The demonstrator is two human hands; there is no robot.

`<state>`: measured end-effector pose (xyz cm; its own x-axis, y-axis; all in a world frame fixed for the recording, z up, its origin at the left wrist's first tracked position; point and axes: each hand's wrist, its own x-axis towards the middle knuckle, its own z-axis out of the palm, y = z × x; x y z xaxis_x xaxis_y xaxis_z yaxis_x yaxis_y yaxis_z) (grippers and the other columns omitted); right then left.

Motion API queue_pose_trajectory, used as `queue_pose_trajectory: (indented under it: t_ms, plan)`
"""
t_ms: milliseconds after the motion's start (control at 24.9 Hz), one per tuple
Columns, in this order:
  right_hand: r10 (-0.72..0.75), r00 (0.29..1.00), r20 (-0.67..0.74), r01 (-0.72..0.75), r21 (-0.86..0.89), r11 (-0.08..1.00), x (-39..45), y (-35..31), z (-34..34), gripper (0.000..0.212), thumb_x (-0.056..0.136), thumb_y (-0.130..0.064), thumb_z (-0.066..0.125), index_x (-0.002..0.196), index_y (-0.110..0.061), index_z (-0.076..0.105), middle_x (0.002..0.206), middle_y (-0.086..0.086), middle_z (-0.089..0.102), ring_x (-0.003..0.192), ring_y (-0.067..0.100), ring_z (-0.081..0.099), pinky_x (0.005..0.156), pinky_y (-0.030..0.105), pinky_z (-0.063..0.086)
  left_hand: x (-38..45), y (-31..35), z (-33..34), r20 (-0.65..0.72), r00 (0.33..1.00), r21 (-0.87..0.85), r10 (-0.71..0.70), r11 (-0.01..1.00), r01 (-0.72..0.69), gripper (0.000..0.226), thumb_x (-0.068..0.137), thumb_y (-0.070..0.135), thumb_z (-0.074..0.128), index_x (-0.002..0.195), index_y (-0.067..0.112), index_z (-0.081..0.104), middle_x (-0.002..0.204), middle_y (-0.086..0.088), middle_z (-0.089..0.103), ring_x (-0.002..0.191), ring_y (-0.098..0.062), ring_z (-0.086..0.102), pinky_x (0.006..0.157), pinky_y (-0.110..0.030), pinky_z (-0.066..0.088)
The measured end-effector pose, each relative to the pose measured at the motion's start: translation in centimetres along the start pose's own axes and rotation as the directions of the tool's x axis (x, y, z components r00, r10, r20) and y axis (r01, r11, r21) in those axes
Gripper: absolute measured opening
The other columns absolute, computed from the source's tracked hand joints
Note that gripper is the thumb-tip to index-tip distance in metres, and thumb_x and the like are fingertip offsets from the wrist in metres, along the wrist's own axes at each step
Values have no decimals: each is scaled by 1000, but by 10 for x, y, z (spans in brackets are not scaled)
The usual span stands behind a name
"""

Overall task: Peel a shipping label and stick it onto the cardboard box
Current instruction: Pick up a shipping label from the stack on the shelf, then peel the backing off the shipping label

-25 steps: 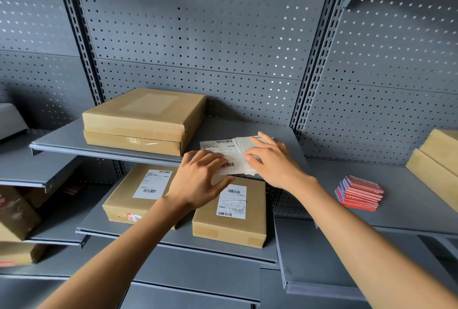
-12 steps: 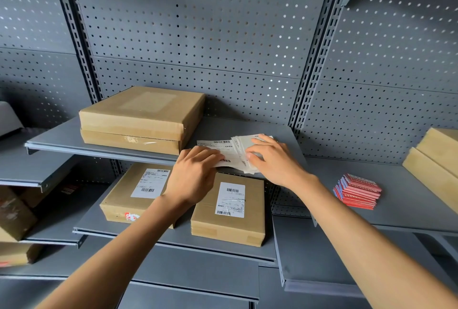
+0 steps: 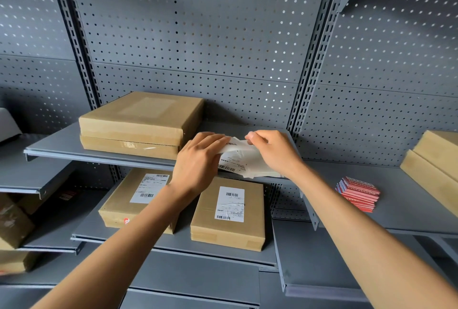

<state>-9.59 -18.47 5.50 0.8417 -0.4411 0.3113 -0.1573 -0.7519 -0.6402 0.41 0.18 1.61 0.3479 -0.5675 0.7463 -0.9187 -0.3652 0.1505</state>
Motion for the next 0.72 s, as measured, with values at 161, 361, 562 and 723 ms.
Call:
queue_pose_trajectory:
  t_ms: [161, 361, 562, 723]
  plan:
    - [36, 992, -119, -18, 151, 988, 7, -16, -14, 39, 96, -40, 48, 89, -11, 72, 71, -3, 73, 72, 18, 73, 71, 32, 49, 27, 5, -8, -82, 995, -35, 50, 998, -53, 44, 92, 23, 44, 123, 9, 71, 126, -7, 71, 119, -32, 63, 96, -45, 53]
    - [112, 984, -135, -41, 441, 896, 17, -40, -32, 20, 94, -30, 61, 101, -15, 73, 90, 7, 75, 70, 13, 74, 76, 38, 56, 60, 5, -14, -200, 969, 14, 147, 989, -147, 39, 91, 4, 48, 123, 6, 72, 126, -11, 71, 122, -34, 62, 103, -42, 50]
    - [116, 972, -205, 18, 558, 830, 30, -69, -46, 30, 89, -6, 67, 117, -16, 65, 96, 5, 76, 86, 11, 72, 76, 15, 53, 87, -10, -23, -209, 950, 75, 231, 973, -220, 34, 96, 10, 53, 127, 8, 69, 130, -10, 70, 125, -34, 61, 100, -48, 51]
    - [121, 954, -275, 82, 625, 776, 46, -89, -45, 40, 89, 0, 65, 128, -7, 59, 95, 7, 74, 84, 13, 70, 77, 17, 54, 105, -25, -35, -188, 946, 122, 264, 962, -244, 43, 90, 4, 53, 130, 9, 67, 139, -8, 64, 134, -31, 54, 102, -46, 47]
